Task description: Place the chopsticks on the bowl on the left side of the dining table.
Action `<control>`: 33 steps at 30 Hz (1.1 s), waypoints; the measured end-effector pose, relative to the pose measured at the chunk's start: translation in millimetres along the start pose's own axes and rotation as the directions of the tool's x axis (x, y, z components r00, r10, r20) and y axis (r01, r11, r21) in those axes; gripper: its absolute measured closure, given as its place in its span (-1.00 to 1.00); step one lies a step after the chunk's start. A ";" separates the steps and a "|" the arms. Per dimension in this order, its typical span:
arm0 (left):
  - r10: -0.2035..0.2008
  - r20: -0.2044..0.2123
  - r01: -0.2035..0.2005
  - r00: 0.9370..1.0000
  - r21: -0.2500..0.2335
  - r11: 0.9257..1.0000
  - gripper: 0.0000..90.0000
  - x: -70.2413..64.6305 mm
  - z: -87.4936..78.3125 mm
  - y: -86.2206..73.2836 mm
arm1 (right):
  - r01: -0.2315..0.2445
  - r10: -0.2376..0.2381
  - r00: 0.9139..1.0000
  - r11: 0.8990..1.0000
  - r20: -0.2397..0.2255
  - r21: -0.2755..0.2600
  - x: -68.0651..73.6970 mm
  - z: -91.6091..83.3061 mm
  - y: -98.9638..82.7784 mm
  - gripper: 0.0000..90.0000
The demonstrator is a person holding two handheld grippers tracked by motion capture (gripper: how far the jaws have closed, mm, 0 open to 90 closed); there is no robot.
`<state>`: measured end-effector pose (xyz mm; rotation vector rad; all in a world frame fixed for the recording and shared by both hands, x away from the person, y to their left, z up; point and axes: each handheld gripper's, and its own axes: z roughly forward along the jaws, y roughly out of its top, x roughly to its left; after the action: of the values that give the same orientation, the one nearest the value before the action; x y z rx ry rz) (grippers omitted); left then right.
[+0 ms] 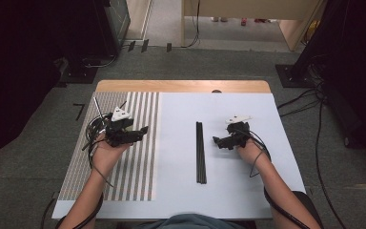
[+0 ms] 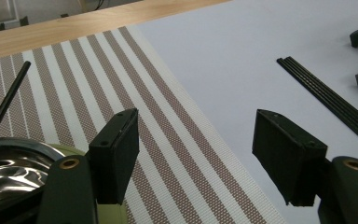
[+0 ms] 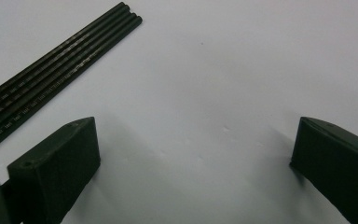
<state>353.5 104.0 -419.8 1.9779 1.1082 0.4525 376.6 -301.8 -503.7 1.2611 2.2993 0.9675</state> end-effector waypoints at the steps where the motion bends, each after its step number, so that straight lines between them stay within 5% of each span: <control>1: 0.003 0.001 -0.003 1.000 0.001 1.000 -0.29 -1.6 0.9 0.1 | 0.000 0.000 1.000 1.000 0.000 0.000 0.0 0.0 0.0 -0.99; 33: 0.068 0.042 -0.070 0.997 0.040 0.997 -0.38 -40.8 29.4 -4.5 | 0.002 -0.002 1.000 1.000 0.001 0.000 0.0 -0.1 -0.1 -0.99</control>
<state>347.2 57.4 -438.3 2.0574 1.0347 0.4272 376.5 -301.9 -503.7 1.2584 2.2995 0.9659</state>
